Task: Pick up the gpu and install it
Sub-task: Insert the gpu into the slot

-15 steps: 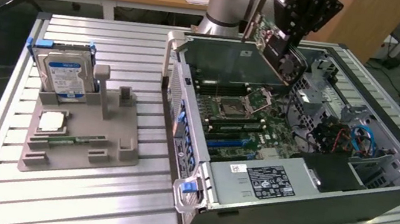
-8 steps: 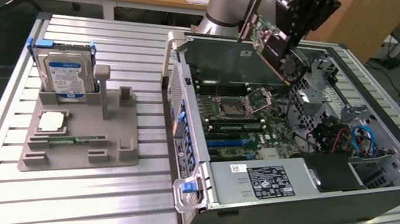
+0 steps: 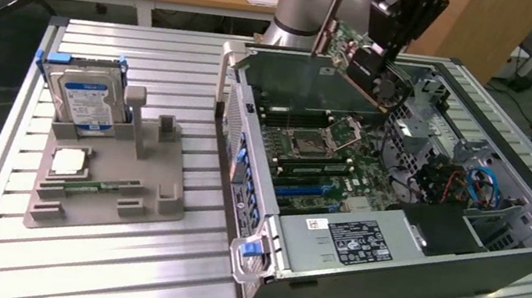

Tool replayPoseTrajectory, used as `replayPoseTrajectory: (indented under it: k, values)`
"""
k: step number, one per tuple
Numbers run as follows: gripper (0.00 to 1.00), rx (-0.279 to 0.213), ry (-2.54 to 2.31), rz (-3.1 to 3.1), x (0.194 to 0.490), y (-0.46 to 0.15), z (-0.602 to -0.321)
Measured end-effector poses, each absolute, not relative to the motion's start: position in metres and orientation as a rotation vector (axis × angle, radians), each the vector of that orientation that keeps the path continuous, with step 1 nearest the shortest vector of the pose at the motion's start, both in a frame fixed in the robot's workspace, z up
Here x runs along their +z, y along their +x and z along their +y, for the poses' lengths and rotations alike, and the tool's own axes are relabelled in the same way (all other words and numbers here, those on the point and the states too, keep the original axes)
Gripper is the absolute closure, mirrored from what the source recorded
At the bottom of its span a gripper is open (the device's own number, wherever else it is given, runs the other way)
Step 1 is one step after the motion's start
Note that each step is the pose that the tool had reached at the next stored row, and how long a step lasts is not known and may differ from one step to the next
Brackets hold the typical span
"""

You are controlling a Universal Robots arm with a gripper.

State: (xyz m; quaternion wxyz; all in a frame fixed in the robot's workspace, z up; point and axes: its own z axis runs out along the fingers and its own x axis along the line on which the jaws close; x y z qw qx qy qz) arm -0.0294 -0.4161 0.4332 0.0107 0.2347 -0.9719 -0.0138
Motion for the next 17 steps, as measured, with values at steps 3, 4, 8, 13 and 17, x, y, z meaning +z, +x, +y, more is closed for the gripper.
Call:
replayPoseTrajectory:
  k: [3,4,8,13,17]
  values:
    - [0.74,-0.042,0.794,-3.017,0.4332,-0.0297,-0.4161]
    - [0.74,-0.042,0.813,-3.012,0.4332,-0.0298,-0.4161]
    - [0.74,-0.041,0.89,-2.989,0.4332,-0.0303,-0.4161]
    - [0.74,-0.04,0.988,-2.957,0.4332,-0.0306,-0.4162]
    - [0.74,-0.039,1.068,-2.929,0.4332,-0.0308,-0.4162]
